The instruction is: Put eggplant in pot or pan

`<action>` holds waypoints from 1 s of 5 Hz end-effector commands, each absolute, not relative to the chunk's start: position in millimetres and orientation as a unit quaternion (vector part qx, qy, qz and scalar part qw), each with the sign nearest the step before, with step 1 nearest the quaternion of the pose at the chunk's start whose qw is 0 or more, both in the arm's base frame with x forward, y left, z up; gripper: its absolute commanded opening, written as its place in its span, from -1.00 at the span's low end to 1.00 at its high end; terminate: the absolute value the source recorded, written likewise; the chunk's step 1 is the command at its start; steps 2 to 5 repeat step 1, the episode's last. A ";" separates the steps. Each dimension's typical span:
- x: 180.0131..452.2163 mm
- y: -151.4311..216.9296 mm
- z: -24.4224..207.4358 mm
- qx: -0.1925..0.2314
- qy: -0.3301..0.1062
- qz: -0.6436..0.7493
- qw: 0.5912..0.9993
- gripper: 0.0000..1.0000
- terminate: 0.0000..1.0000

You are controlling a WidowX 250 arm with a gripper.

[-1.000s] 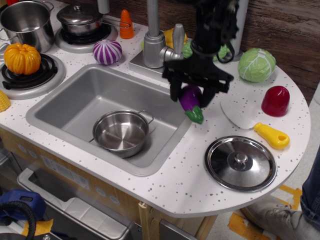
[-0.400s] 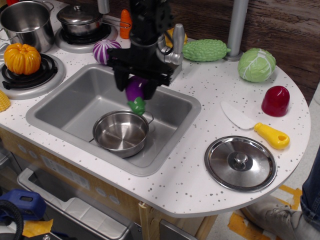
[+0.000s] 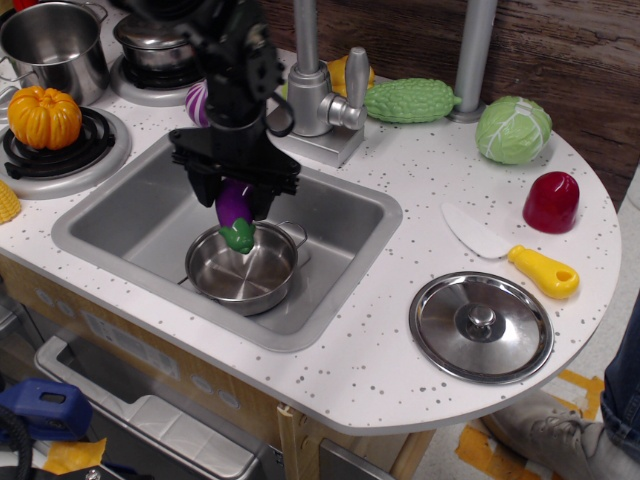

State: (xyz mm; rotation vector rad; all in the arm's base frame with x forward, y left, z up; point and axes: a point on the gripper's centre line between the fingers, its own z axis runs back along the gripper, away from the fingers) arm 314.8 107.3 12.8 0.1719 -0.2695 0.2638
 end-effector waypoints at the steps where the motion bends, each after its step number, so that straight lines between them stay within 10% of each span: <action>1: 318.5 117.7 0.0 0.061 -0.178 0.138 0.972 1.00 1.00; 5: 318.5 117.7 0.0 0.061 -0.178 0.138 0.972 1.00 1.00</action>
